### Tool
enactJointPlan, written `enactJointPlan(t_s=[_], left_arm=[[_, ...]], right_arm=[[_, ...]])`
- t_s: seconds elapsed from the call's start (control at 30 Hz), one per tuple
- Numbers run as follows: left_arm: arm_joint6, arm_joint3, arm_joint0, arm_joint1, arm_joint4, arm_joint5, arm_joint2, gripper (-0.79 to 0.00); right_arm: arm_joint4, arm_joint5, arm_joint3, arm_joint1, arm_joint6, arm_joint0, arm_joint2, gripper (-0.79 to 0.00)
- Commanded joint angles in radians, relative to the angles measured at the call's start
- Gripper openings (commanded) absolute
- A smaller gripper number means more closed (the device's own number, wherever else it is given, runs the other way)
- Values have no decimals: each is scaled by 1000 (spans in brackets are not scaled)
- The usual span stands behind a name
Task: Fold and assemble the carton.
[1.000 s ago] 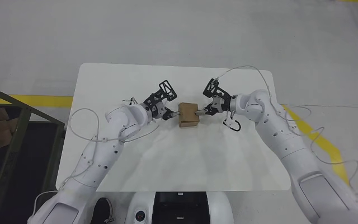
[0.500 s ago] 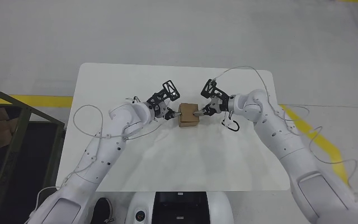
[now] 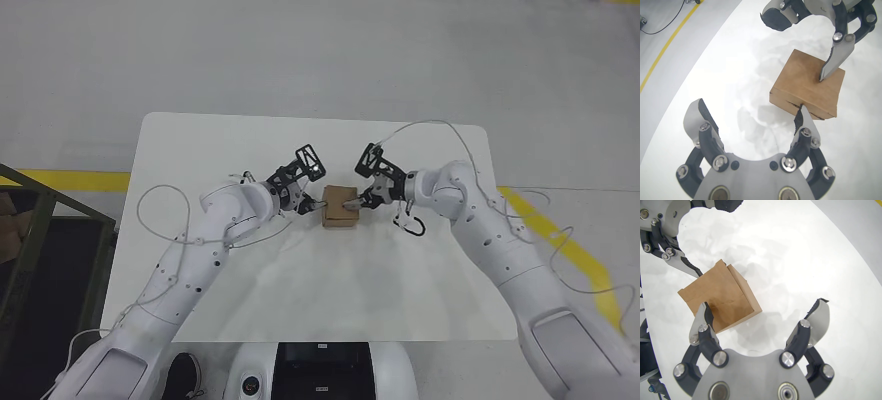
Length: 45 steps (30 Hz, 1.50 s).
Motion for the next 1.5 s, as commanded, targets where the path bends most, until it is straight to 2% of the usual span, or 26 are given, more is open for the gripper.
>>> enactJointPlan(t_s=[0.0,0.57,1.2,1.47], left_arm=[[1,1,-1,0,0,-1,0,0],[-6,-19,-1,-2,6,0,8,0],[-5,-8,-5,-5,5,1,18,0],[-6,-7,-9,-7,8,4,19,0]], right_arm=[[-1,2,-3,-1,4,0,-2,0],[2,-3,10,-8,3,9,-11,0],[-5,-25,13,8,-58,-17,34,0],[-30,-15,10,27,-144,-46,90,0]])
